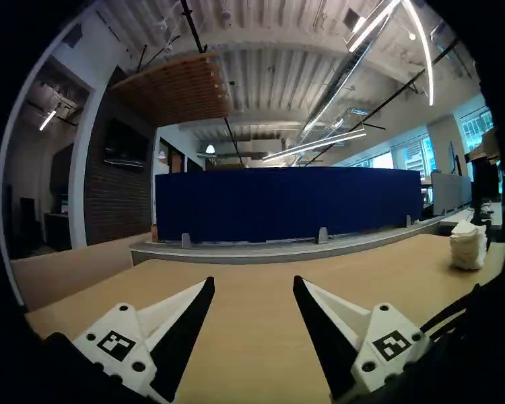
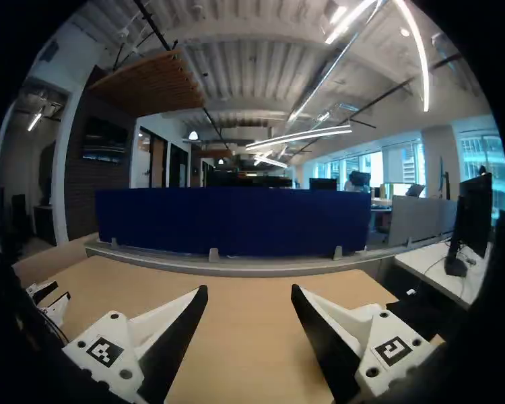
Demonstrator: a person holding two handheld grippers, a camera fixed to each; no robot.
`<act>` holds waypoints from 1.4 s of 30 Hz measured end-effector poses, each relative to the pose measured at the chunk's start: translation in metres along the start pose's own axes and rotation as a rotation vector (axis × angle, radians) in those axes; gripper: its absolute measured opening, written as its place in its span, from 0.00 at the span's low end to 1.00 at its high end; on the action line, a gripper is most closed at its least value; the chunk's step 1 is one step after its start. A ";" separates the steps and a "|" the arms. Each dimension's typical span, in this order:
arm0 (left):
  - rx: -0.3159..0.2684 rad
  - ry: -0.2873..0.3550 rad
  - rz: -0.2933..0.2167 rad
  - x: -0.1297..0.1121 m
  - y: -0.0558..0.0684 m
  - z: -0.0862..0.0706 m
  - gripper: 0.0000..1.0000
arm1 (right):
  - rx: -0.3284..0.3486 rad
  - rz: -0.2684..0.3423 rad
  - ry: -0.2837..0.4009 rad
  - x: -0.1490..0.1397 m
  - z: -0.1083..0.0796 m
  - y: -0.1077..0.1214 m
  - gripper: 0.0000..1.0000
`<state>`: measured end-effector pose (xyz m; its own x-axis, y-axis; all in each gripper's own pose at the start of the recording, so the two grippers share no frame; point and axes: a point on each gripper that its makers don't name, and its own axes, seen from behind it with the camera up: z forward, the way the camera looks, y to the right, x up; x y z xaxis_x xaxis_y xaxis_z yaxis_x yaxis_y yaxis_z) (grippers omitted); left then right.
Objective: Fold towel
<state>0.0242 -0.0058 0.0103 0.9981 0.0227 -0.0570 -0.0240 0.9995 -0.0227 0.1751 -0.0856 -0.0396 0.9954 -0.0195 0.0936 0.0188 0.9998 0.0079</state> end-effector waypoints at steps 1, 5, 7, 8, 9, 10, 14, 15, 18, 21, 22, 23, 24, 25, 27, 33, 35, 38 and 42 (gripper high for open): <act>0.001 -0.003 -0.003 -0.003 0.000 0.000 0.86 | 0.000 -0.001 -0.001 -0.001 0.000 0.000 0.96; 0.006 -0.011 -0.005 -0.013 -0.002 -0.001 0.86 | 0.003 -0.004 0.000 -0.004 0.001 -0.001 0.96; 0.005 -0.014 -0.005 -0.017 -0.002 -0.001 0.86 | 0.003 -0.003 0.001 -0.005 0.001 -0.001 0.96; 0.004 -0.015 -0.005 -0.019 -0.001 -0.001 0.86 | 0.003 -0.003 0.001 -0.006 0.001 -0.001 0.96; 0.002 -0.018 -0.007 -0.021 0.000 -0.002 0.86 | 0.003 -0.002 0.002 -0.007 0.001 0.000 0.96; 0.000 -0.022 -0.009 -0.022 0.000 -0.001 0.86 | 0.004 -0.002 0.002 -0.007 0.001 -0.001 0.96; -0.003 -0.035 -0.023 -0.025 0.000 0.000 0.86 | 0.005 -0.003 -0.001 -0.009 0.000 -0.001 0.96; -0.003 -0.037 -0.027 -0.026 0.000 0.000 0.86 | 0.004 -0.003 -0.002 -0.009 0.000 -0.001 0.96; -0.004 -0.049 -0.025 -0.030 0.001 0.001 0.86 | 0.005 -0.004 -0.001 -0.009 -0.001 -0.001 0.96; -0.008 -0.049 -0.025 -0.030 0.001 0.000 0.86 | 0.004 0.000 -0.002 -0.011 -0.002 0.000 0.96; -0.008 -0.050 -0.025 -0.030 0.001 0.000 0.86 | 0.003 0.001 -0.003 -0.013 -0.002 0.001 0.96; -0.008 -0.050 -0.025 -0.030 0.001 -0.001 0.86 | 0.003 0.002 -0.003 -0.015 -0.002 0.002 0.96; -0.008 -0.051 -0.025 -0.030 0.000 -0.001 0.86 | 0.003 0.003 -0.003 -0.016 -0.002 0.002 0.96; -0.007 -0.051 -0.025 -0.030 0.001 -0.001 0.86 | 0.002 0.002 -0.002 -0.018 -0.001 0.004 0.96; -0.007 -0.052 -0.025 -0.030 0.001 -0.002 0.86 | 0.000 0.002 0.001 -0.020 -0.001 0.007 0.96; -0.007 -0.052 -0.025 -0.030 0.001 -0.003 0.94 | -0.013 0.000 0.027 -0.017 0.003 0.017 0.96; -0.007 -0.053 -0.025 -0.030 0.001 -0.003 0.96 | -0.017 -0.001 0.041 -0.017 0.005 0.022 0.96; -0.007 -0.053 -0.025 -0.031 0.001 -0.002 0.96 | -0.022 -0.001 0.059 -0.020 0.007 0.029 0.96; -0.007 -0.053 -0.024 -0.031 0.001 -0.001 0.96 | -0.029 0.003 0.073 -0.029 0.011 0.042 0.96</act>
<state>-0.0070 -0.0051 0.0107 1.0000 0.0003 -0.0033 -0.0004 0.9995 -0.0303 0.1463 -0.0435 -0.0309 0.9996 -0.0172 0.0202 0.0176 0.9996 -0.0208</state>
